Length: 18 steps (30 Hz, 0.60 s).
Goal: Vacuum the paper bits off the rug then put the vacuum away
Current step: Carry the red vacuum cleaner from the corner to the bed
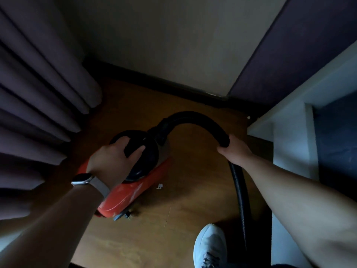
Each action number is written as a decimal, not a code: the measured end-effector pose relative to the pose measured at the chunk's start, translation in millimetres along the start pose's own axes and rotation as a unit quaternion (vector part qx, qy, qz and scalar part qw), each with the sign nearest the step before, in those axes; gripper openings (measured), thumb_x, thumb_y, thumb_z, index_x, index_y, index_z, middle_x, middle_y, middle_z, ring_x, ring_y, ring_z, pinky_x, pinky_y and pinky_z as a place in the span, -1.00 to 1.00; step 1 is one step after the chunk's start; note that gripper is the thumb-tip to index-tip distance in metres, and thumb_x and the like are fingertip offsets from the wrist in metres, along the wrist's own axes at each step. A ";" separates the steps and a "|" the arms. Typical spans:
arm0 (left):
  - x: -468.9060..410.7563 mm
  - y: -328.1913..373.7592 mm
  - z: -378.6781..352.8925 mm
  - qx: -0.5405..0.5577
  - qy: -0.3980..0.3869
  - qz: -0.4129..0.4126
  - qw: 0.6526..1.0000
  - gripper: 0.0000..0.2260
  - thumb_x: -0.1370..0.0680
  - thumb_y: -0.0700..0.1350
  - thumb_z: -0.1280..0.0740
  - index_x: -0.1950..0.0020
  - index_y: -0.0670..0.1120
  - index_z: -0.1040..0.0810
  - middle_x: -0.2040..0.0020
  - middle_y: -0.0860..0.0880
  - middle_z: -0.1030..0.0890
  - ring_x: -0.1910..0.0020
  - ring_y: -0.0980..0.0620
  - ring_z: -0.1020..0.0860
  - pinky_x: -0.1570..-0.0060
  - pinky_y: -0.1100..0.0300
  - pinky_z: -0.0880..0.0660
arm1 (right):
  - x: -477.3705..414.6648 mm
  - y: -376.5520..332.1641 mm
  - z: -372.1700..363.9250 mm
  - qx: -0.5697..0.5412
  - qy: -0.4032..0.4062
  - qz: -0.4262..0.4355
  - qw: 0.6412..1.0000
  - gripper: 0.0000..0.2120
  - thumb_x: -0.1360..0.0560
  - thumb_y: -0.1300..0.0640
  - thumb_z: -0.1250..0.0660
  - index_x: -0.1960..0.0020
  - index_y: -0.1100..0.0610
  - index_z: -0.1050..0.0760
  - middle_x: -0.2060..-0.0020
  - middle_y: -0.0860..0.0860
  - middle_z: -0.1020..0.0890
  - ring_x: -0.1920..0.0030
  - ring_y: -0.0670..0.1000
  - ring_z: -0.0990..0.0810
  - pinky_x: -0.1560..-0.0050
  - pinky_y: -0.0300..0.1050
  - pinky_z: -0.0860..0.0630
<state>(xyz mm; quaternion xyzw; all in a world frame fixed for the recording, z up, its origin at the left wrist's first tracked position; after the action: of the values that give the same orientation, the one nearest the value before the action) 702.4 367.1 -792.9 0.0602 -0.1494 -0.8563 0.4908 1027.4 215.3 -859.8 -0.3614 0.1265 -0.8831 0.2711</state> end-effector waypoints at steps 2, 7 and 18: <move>5.5 -3.3 4.4 -0.009 -0.004 0.026 1.000 -0.65 -0.53 0.28 -0.21 -0.02 0.01 -0.46 0.43 0.07 -0.36 0.45 0.02 -0.36 0.48 0.19 -0.26 | 3.3 -6.9 -2.3 -0.019 0.014 0.017 1.000 -0.56 -0.54 -0.03 -0.36 -0.36 0.05 -0.36 -0.02 0.00 -0.56 0.13 -0.03 -0.55 0.27 -0.15 -0.45; 13.3 1.7 14.7 0.009 0.005 0.057 0.998 -0.67 -0.56 0.27 -0.17 0.03 0.01 -0.37 0.42 0.08 -0.34 0.42 -0.04 -0.41 0.49 0.17 -0.22 | 21.3 -37.5 -0.4 -0.082 0.089 0.068 0.990 -0.68 -0.54 0.01 -0.36 -0.23 0.06 -0.40 0.05 0.00 -0.57 0.19 -0.07 -0.57 0.33 -0.18 -0.43; 14.0 -9.8 13.6 0.057 0.027 0.134 0.989 -0.71 -0.59 0.22 -0.15 0.07 0.00 -0.30 0.39 0.02 -0.41 0.44 -0.02 -0.41 0.45 0.15 -0.31 | 37.9 -130.9 18.0 -0.082 0.240 0.187 0.949 -0.79 -0.54 -0.02 -0.34 -0.05 0.08 -0.43 0.12 -0.01 -0.58 0.13 0.04 -0.59 0.20 -0.06 -0.56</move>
<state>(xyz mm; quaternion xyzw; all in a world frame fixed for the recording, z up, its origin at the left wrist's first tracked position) 683.8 362.5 -782.5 0.0909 -0.1917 -0.7706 0.6009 967.0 300.6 -770.5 -0.1293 0.3255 -0.8637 0.3624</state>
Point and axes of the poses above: each hand's wrist, its own x-axis away from the middle knuckle, its own z-axis out of the back of the hand, y = z × x, the point moved 1 cm from there along -x, towards the middle knuckle
